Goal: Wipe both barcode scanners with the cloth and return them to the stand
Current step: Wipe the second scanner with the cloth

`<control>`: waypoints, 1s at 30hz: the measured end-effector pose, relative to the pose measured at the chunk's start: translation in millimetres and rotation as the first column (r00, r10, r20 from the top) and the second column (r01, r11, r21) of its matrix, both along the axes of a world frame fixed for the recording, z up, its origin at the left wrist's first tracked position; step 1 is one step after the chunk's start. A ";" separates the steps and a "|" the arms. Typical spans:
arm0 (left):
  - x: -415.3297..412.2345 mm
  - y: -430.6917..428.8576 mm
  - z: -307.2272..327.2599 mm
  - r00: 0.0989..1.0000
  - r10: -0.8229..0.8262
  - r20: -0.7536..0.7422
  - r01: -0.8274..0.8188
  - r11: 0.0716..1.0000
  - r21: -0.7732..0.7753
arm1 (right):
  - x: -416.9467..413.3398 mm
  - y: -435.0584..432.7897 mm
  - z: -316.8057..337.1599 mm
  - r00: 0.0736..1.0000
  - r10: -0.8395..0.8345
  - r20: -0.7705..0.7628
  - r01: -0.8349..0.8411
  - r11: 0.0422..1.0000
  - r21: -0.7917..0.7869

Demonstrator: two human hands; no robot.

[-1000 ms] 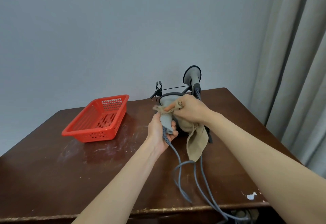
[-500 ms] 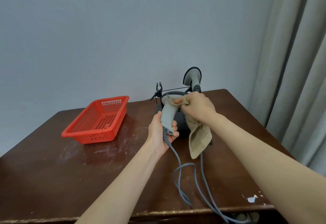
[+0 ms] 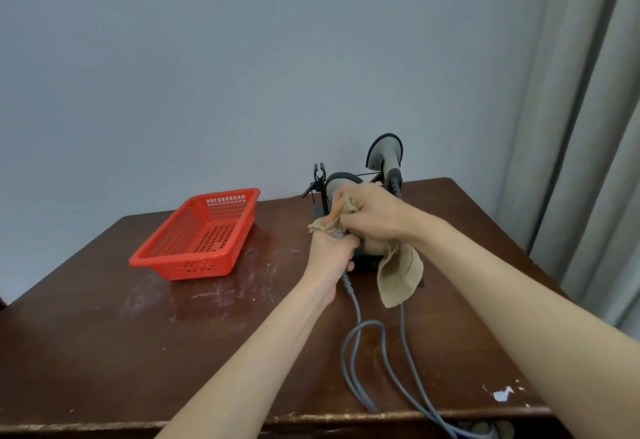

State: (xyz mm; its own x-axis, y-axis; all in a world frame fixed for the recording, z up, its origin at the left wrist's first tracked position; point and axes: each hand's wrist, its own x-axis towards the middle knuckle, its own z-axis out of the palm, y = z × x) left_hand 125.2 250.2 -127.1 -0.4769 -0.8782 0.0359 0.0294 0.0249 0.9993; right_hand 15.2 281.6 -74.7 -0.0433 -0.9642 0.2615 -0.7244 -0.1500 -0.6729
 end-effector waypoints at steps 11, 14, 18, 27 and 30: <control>-1.2 -4.4 0.0 0.924 0.056 -0.378 0.108 0.910 0.400 | 2.6 -4.4 -32.8 0.965 -0.202 0.167 0.216 0.974 -0.067; -2.0 -8.9 -4.1 0.891 0.097 -0.444 0.152 0.857 0.493 | 2.7 0.0 -38.7 0.973 -0.194 0.122 0.202 0.977 -0.064; -1.0 -11.2 -7.7 0.894 0.088 -0.440 0.198 0.801 0.564 | -11.5 -9.3 -32.2 0.921 -0.389 -0.010 0.385 0.916 -0.107; 2.0 -16.1 -10.0 0.907 0.094 -0.410 0.170 0.810 0.561 | -2.3 3.0 -31.9 0.985 -0.140 0.102 0.143 0.989 -0.027; 1.3 -15.7 -11.2 0.914 0.062 -0.401 0.199 0.794 0.575 | -7.2 -6.9 -27.2 0.932 -0.356 -0.070 0.354 0.935 -0.036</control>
